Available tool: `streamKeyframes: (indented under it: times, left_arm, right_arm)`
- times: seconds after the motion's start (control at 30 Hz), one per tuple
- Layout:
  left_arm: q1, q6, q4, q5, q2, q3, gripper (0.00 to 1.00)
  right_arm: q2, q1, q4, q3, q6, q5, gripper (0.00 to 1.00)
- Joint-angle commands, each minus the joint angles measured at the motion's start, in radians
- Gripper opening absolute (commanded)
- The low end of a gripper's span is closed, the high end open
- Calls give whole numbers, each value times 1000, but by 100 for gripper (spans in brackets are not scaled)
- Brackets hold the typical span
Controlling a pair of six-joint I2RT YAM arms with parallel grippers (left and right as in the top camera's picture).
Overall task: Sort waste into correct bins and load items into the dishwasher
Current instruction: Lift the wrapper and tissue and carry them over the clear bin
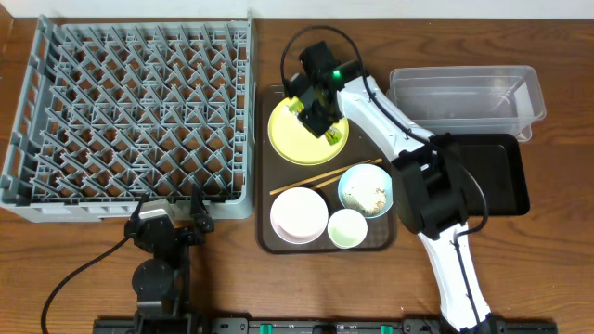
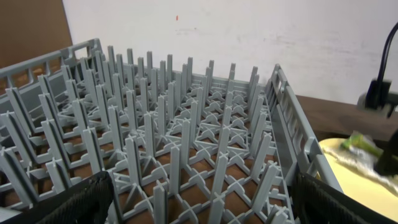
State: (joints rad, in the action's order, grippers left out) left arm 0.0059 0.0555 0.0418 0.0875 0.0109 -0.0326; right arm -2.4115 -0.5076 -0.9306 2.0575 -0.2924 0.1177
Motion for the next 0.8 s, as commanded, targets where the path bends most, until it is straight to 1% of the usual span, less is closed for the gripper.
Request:
streamKeyframes:
  times: [0.0,0.2,0.37,0.53,0.77]
  left_arm:
    - [6,6,23,5,-6,29,92]
    - [6,6,23,5,-6,29,92]
    - [6,6,24,5,-6,29,92]
    - [6,6,23,5,-6,29,92]
    - [6,6,24,5,-6,29,92]
  right_arm:
    - [109,6,-9,77,136,-25,1]
    - [310,74,-14,97,354,-152,1]
    - [406,177,-68,97,484,-248,1]
    - [412,293,-134,92,606,-249,1]
    - [397,423,-173,48,930,-250,1]
